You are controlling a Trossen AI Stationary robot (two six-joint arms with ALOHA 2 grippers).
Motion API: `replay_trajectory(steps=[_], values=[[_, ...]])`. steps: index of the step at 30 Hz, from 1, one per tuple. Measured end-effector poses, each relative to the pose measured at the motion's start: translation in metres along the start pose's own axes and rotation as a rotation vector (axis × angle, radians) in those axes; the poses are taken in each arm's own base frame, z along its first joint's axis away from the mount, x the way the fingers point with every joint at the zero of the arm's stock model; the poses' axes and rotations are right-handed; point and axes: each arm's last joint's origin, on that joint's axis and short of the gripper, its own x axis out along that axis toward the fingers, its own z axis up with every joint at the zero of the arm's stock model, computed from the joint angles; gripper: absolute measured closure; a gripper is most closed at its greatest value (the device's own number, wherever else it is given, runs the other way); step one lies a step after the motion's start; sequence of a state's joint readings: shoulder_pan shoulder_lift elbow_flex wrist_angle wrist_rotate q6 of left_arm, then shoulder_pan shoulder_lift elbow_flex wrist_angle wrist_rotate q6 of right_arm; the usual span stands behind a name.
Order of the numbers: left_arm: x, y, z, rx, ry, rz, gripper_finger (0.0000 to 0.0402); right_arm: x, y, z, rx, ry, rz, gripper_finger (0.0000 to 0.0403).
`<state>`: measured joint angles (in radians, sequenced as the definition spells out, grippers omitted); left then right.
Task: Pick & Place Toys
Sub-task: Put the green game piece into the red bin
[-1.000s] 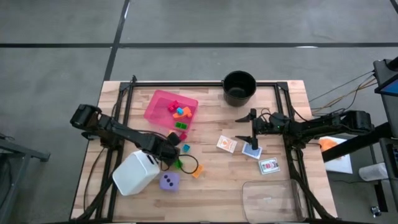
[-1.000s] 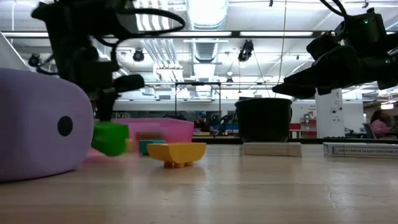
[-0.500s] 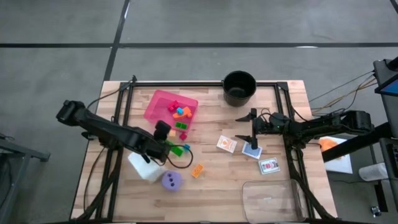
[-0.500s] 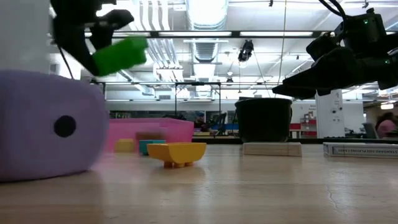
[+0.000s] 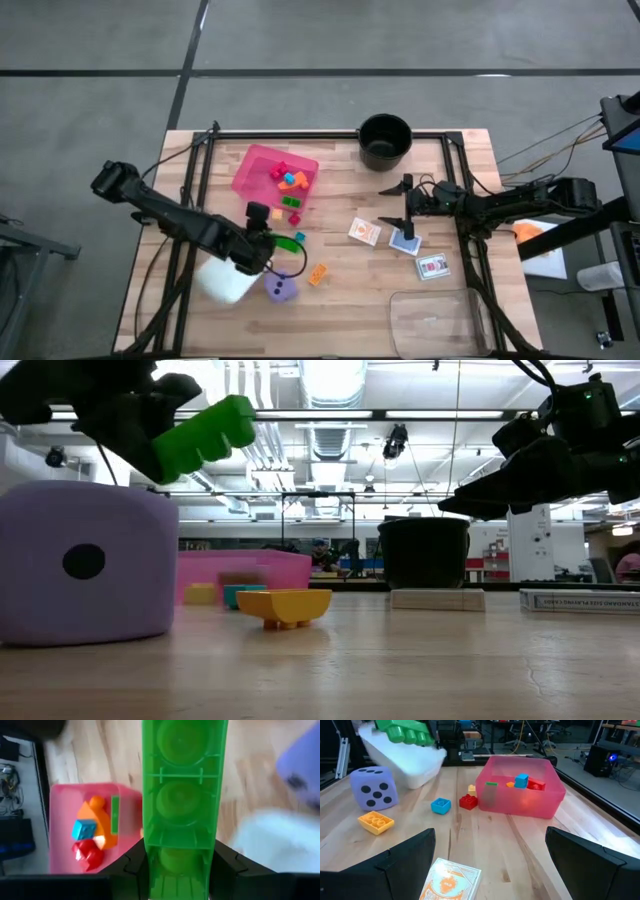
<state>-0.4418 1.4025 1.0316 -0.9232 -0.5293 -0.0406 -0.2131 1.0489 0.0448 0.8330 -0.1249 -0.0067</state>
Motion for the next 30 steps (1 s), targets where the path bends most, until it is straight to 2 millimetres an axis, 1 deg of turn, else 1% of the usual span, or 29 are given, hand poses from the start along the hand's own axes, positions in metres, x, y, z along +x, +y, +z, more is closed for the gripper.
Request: replay_trajectory(steps=[3, 7, 11, 17, 22, 27, 30], values=[[0.011, -0.008, -0.001, -0.041, -0.057, -0.002, 0.0270, 0.000, 0.000, 0.000, 0.000, 0.000, 0.000, 0.0025], [0.027, -0.017, -0.008, -0.074, -0.091, 0.018, 0.0270, 0.000, 0.000, 0.000, 0.001, 0.000, 0.000, 0.0025], [0.037, -0.020, -0.011, -0.147, -0.145, 0.108, 0.0270, 0.000, 0.000, 0.000, 0.002, 0.000, 0.000, 0.0025], [0.052, -0.022, -0.012, -0.248, -0.300, 0.176, 0.0270, 0.000, 0.000, 0.000, 0.002, 0.000, 0.000, 0.0025], [0.064, -0.017, -0.021, -0.368, -0.479, 0.161, 0.0270, 0.000, 0.000, 0.000, 0.003, 0.000, 0.000, 0.0025], [0.061, -0.005, -0.028, -0.442, -0.801, 0.077, 0.0270, 0.000, 0.000, 0.000, 0.002, -0.001, 0.000, 0.0025], [0.065, 0.005, -0.038, -0.482, -0.898, 0.072, 0.0270, 0.000, 0.000, 0.000, 0.002, -0.003, 0.000, 0.0025]])
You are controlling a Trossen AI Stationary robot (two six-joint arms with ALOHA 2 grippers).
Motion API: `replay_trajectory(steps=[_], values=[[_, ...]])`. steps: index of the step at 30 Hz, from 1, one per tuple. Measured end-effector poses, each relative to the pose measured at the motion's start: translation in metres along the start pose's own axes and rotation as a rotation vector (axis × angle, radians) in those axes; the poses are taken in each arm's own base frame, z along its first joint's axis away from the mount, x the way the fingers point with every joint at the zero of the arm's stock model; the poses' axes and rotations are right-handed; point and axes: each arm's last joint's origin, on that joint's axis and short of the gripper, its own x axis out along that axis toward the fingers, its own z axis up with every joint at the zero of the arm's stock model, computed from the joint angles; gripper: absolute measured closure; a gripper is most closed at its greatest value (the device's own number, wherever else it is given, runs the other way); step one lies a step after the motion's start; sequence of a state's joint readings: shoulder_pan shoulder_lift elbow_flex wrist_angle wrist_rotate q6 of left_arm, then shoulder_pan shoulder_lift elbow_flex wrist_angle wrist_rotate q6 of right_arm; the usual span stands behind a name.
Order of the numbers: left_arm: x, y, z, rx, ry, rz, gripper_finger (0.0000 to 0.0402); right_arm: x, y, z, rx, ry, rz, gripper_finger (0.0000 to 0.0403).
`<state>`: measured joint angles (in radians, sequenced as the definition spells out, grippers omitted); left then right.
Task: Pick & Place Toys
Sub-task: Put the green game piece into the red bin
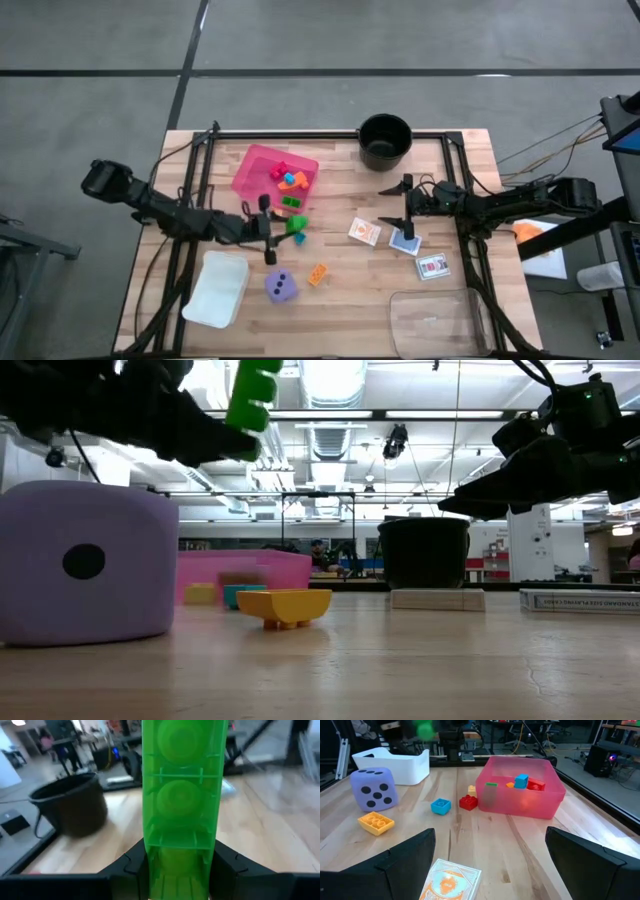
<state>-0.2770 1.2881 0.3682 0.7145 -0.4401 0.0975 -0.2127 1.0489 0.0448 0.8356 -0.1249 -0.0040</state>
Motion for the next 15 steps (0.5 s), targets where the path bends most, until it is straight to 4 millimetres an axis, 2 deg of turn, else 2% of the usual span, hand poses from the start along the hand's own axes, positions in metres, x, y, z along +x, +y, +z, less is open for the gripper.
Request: replay_trajectory(steps=[4, 10, 15], values=[[0.002, 0.018, -0.012, -0.019, 0.005, 0.025, 0.0270, 0.000, 0.000, 0.000, 0.000, 0.000, 0.000, 0.0025], [0.009, 0.041, -0.016, -0.034, 0.047, 0.093, 0.0270, 0.000, 0.000, 0.000, 0.000, 0.002, 0.000, 0.0025], [0.013, 0.059, -0.023, -0.045, 0.169, 0.175, 0.0270, 0.000, 0.000, -0.001, 0.001, 0.007, 0.000, 0.0025]])
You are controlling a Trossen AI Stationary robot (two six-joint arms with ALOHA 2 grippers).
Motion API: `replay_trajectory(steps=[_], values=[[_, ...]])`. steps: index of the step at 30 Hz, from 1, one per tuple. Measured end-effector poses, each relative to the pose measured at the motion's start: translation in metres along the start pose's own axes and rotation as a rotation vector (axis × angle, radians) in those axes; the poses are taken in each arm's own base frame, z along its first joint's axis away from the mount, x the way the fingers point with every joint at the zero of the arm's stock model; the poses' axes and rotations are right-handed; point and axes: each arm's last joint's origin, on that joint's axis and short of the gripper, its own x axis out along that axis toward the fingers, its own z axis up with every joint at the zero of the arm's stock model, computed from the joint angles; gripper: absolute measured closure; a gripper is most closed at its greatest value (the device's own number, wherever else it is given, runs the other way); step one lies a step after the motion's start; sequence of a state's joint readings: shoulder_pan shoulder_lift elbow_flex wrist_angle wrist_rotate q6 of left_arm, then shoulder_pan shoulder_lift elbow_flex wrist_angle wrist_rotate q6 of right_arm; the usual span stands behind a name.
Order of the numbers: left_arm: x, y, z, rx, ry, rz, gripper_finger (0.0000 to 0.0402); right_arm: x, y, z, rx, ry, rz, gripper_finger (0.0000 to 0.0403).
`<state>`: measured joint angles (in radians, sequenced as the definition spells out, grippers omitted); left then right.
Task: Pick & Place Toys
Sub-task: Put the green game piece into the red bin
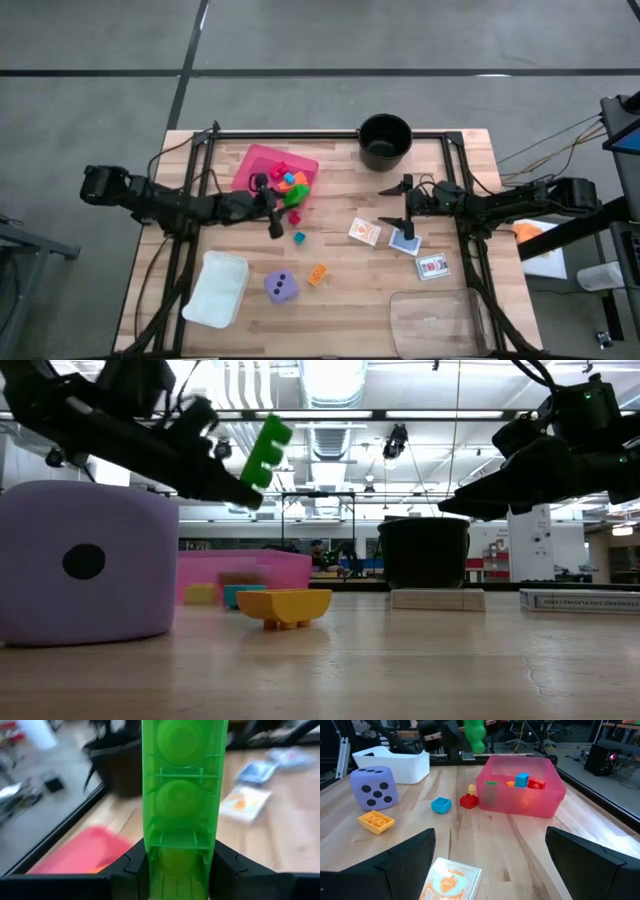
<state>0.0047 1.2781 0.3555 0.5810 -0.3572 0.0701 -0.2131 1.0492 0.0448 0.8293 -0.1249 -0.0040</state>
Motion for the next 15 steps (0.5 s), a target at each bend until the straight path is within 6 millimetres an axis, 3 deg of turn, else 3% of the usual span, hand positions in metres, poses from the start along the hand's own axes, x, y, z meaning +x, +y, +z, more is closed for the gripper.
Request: replay_trajectory(steps=[8, 15], values=[[0.014, 0.024, 0.014, 0.010, 0.223, 0.121, 0.0270, 0.000, 0.000, 0.000, -0.001, 0.004, 0.000, 0.0025], [0.013, 0.045, 0.033, 0.032, 0.485, 0.226, 0.0270, 0.000, 0.000, -0.001, -0.002, 0.008, 0.000, 0.0025]])
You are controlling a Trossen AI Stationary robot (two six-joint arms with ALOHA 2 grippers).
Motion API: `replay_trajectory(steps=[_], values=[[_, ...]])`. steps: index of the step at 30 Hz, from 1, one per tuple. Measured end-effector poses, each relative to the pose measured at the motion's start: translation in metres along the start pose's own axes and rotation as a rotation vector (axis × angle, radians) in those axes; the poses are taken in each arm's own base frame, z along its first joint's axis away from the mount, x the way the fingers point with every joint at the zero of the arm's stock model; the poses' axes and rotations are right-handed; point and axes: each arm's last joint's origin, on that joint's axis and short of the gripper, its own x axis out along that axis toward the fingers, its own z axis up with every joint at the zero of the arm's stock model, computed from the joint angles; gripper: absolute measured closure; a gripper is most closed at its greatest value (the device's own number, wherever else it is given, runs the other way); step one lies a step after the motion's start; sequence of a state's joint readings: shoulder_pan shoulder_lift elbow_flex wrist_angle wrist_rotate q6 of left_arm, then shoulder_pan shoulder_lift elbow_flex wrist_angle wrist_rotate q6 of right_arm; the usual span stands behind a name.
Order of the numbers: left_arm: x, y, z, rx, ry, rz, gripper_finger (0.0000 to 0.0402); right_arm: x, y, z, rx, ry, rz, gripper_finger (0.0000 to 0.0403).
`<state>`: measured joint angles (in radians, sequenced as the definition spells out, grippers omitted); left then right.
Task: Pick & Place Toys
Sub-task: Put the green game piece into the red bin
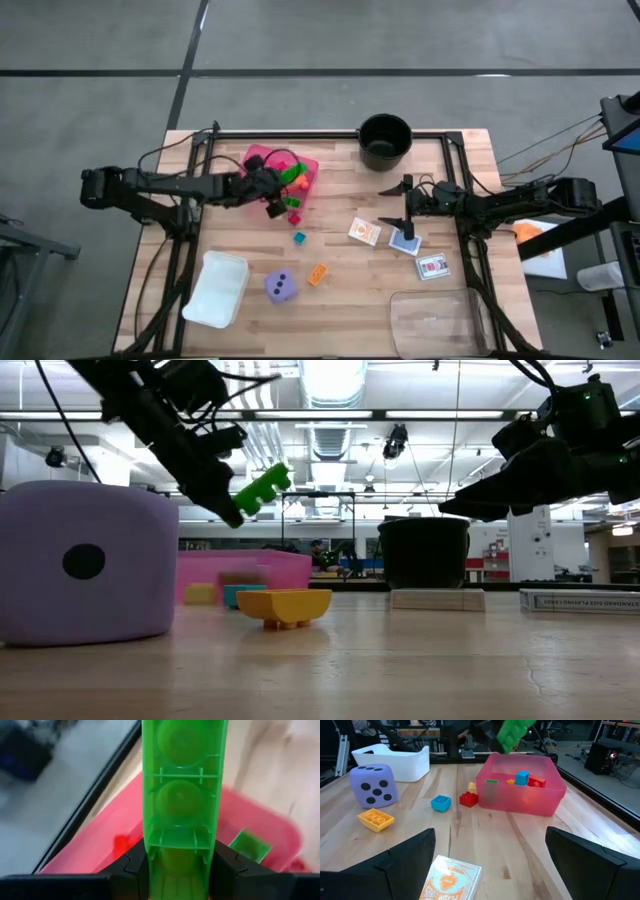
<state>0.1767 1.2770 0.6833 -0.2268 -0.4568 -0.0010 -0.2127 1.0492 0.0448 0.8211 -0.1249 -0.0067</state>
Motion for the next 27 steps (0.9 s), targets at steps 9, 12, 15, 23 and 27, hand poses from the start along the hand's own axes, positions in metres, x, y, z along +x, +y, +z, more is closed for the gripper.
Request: replay_trajectory(steps=[9, 12, 15, 23, 27], values=[[-0.003, 0.021, -0.006, -0.022, 0.238, -0.024, 0.0270, 0.000, 0.000, 0.000, 0.000, 0.000, 0.000, 0.0025], [-0.001, 0.023, -0.008, -0.029, 0.248, -0.028, 0.0270, 0.000, 0.000, 0.000, 0.000, -0.001, 0.000, 0.0025], [-0.001, 0.023, -0.012, -0.021, 0.275, -0.030, 0.0270, 0.000, 0.000, 0.000, 0.000, 0.000, 0.000, 0.0025], [-0.002, 0.023, -0.017, 0.000, 0.328, -0.031, 0.0233, 0.000, 0.000, 0.000, 0.000, 0.000, 0.000, 0.0025], [-0.002, 0.023, -0.017, 0.001, 0.330, -0.031, 0.0183, 0.000, 0.000, 0.000, 0.000, 0.000, 0.000, 0.0025]])
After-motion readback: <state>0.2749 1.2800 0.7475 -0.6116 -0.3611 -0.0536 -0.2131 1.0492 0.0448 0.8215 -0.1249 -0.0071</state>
